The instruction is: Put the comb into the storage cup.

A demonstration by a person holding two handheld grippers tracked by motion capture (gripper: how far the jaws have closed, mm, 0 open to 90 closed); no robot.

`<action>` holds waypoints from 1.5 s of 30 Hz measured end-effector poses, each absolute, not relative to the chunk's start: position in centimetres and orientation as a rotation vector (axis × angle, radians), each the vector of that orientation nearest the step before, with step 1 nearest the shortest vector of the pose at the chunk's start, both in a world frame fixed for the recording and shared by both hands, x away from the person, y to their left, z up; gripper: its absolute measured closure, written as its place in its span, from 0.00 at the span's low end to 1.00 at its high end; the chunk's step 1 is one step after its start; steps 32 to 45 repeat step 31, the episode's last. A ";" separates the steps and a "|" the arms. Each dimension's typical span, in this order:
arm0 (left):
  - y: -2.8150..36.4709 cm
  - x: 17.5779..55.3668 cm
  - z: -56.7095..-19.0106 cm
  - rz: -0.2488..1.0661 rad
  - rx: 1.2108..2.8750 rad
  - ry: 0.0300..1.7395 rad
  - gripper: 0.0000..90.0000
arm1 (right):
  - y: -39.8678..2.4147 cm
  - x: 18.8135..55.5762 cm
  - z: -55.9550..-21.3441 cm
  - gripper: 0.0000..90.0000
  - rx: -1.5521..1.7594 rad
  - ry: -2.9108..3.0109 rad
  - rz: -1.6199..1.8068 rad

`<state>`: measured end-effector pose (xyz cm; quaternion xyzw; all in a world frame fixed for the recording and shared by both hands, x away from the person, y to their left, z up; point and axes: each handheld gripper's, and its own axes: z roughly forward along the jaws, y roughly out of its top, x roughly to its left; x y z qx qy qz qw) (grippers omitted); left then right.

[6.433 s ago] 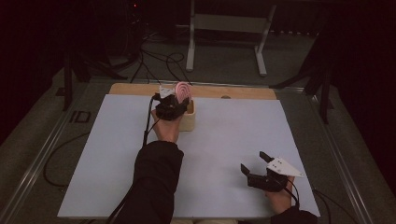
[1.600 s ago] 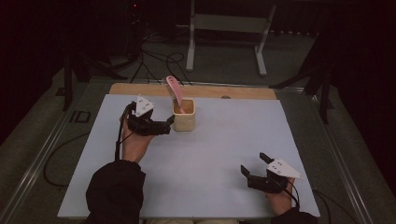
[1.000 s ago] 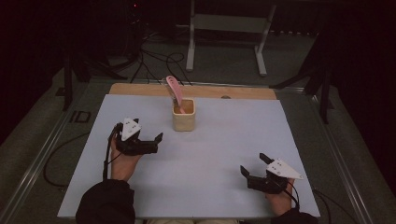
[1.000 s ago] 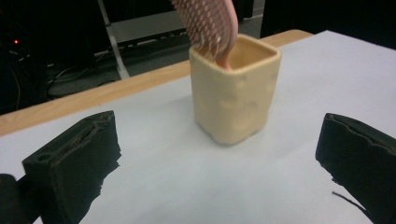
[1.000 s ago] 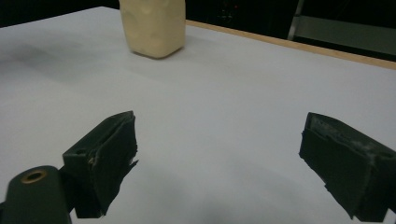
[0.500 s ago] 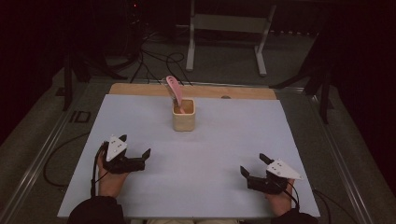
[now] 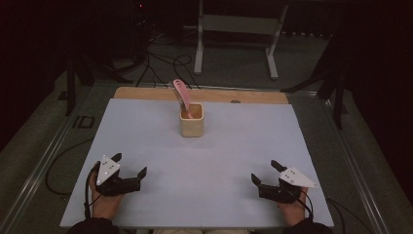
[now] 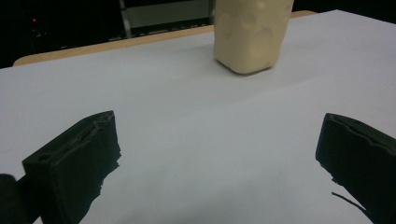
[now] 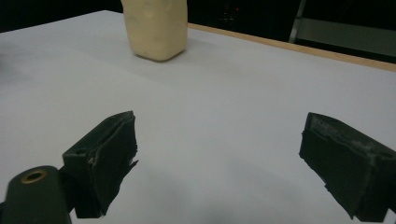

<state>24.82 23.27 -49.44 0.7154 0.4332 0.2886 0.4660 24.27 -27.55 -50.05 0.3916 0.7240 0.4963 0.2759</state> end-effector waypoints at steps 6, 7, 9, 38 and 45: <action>24.2 24.1 -49.6 0.705 1.726 1.059 0.00 | -27.5 24.2 -50.0 0.12 1.042 1.949 1.345; 24.3 24.0 -49.6 0.709 1.727 1.057 0.00 | -27.6 24.2 -50.0 0.12 1.040 1.949 1.349; 24.4 23.8 -49.6 0.713 1.721 1.053 0.00 | -27.6 24.1 -49.9 0.12 1.034 1.949 1.358; 24.4 23.7 -49.5 0.740 1.700 1.053 0.00 | -27.9 23.8 -49.9 0.12 1.050 1.941 1.368; 24.4 23.7 -49.5 0.740 1.700 1.053 0.00 | -27.9 23.8 -49.9 0.12 1.050 1.941 1.368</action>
